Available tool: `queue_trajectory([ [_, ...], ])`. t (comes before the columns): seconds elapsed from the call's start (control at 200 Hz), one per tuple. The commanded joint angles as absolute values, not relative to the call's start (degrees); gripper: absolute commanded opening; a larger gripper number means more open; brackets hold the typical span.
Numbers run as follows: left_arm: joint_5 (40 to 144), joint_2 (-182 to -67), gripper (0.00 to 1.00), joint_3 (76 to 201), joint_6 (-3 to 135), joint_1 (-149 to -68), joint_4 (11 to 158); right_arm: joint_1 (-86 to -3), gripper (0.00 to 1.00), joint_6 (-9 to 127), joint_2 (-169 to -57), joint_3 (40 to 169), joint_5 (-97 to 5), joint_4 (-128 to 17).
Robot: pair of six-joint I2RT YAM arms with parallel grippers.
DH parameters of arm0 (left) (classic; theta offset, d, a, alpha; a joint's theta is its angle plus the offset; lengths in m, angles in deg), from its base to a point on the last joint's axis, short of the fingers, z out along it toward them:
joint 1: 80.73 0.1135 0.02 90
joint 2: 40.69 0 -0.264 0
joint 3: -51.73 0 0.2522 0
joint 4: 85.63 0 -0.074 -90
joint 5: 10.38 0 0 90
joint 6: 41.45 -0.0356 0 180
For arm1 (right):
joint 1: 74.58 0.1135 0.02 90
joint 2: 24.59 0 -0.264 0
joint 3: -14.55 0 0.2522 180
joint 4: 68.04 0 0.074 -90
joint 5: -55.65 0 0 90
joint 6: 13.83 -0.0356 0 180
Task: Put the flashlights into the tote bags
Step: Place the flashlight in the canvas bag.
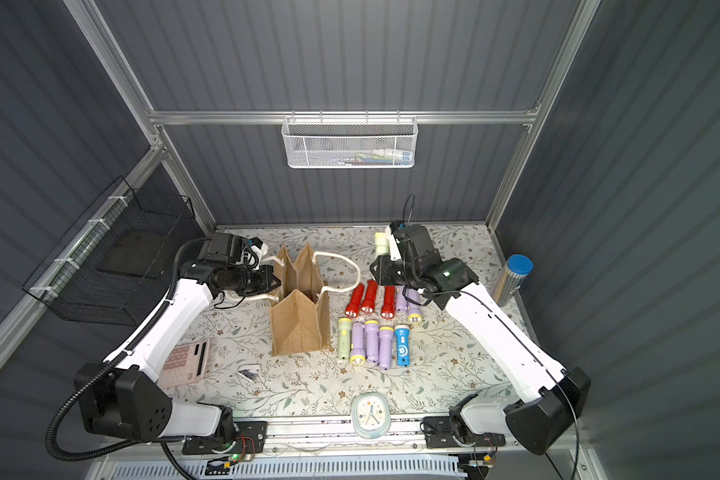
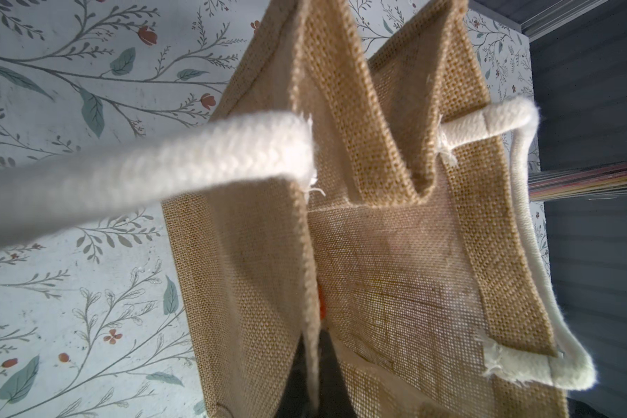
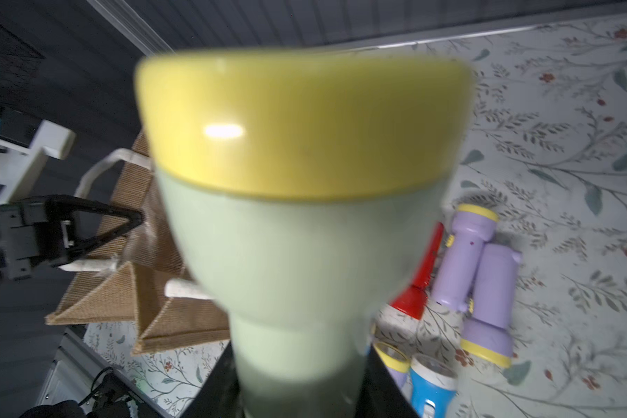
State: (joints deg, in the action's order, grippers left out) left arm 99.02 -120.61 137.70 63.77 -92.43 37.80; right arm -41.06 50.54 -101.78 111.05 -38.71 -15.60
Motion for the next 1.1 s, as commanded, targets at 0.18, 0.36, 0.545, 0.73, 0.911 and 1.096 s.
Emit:
queue_trajectory([
  [0.18,102.87,-116.51,0.0,132.56,66.75,-93.02,47.95,-33.54,0.0,51.21,-110.82,122.64,-45.13,-22.85],
  [0.36,102.22,-114.79,0.0,130.89,67.51,-92.99,50.22,-29.85,0.0,50.79,-119.6,129.47,-49.17,-22.73],
  [0.545,103.21,-113.87,0.0,129.09,67.62,-93.03,51.95,-26.41,0.0,50.91,-127.27,134.96,-52.24,-22.9],
  [0.73,104.27,-113.59,0.0,128.03,68.24,-93.04,52.18,-24.95,0.0,52.14,-133.93,139.05,-52.91,-22.78],
  [0.911,105.76,-113.64,0.0,127.37,68.99,-93.03,52.28,-24.68,0.0,52.52,-138.61,139.86,-55.52,-22.49],
  [1.096,106.83,-112.7,0.0,127.36,69.8,-93.01,52.94,-24.66,0.0,53.14,-141.96,139.35,-55.18,-20.98],
])
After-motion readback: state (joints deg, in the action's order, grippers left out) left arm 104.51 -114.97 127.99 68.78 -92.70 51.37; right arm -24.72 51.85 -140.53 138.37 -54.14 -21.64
